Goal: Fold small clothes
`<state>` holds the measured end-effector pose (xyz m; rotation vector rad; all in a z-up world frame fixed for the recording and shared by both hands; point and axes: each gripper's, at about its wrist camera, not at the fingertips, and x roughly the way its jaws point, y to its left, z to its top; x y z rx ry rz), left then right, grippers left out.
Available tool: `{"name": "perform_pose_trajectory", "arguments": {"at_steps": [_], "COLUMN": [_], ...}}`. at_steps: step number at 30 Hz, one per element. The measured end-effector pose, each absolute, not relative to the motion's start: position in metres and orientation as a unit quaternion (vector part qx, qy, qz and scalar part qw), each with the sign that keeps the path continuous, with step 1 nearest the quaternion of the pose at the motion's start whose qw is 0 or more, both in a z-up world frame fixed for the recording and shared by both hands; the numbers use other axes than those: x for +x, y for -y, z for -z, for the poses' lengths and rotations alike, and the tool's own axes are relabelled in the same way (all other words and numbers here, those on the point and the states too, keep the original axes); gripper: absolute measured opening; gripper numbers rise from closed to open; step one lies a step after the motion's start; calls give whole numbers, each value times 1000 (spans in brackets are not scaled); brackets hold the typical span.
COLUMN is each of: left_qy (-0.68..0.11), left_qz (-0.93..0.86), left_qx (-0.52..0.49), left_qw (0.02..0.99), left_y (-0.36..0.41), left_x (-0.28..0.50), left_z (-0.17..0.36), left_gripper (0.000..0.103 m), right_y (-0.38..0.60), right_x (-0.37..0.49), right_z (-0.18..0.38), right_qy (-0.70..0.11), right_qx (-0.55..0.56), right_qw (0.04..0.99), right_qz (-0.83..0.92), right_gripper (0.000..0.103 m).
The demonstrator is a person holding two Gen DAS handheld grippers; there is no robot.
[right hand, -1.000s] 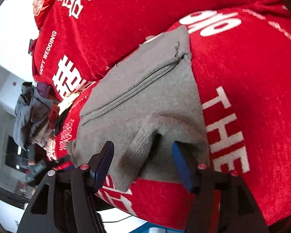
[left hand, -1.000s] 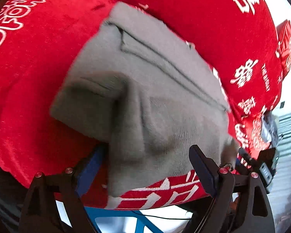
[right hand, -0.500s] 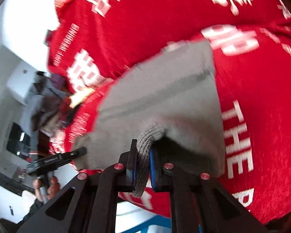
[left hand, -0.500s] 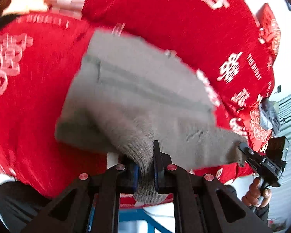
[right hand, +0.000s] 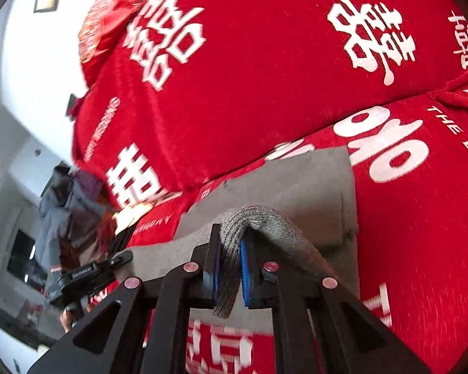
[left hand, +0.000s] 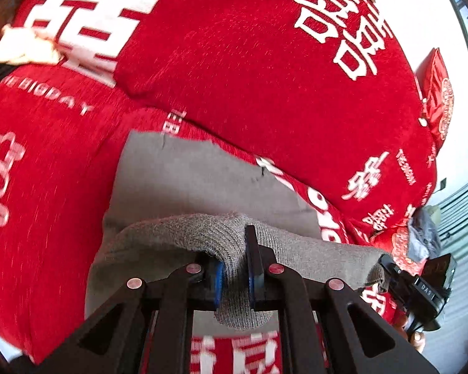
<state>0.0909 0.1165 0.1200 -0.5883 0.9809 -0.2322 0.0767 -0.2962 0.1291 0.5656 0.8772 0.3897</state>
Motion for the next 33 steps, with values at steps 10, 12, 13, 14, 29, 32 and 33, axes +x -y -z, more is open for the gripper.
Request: {"name": "perform_pose_trajectory", "arguments": {"at_steps": [10, 12, 13, 14, 29, 32, 33], "left_qy": [-514, -536, -547, -554, -469, -488, -487], "left_qz": [51, 48, 49, 46, 87, 91, 94], "left_qx": [-257, -280, -291, -300, -288, -218, -208], "left_qw": [817, 795, 783, 775, 830, 840, 843], "left_y": [-95, -100, -104, -107, -135, -108, -99], "left_x": [210, 222, 225, 228, 155, 156, 160], "left_z": [-45, -22, -11, -4, -69, -71, -73], "left_gripper": [12, 13, 13, 18, 102, 102, 102], "right_y": [281, 283, 285, 286, 325, 300, 289], "right_x": [194, 213, 222, 229, 162, 155, 155], "right_z": [-76, -52, -38, -27, -81, -85, -84], "right_qy": [-465, -489, -505, -521, -424, -444, -450], "right_qx": [251, 264, 271, 271, 268, 168, 136], "right_qw": [837, 822, 810, 802, 859, 874, 877], "right_qz": [-139, -128, -120, -108, -101, -100, -99], "right_gripper": [11, 12, 13, 15, 81, 81, 81]}}
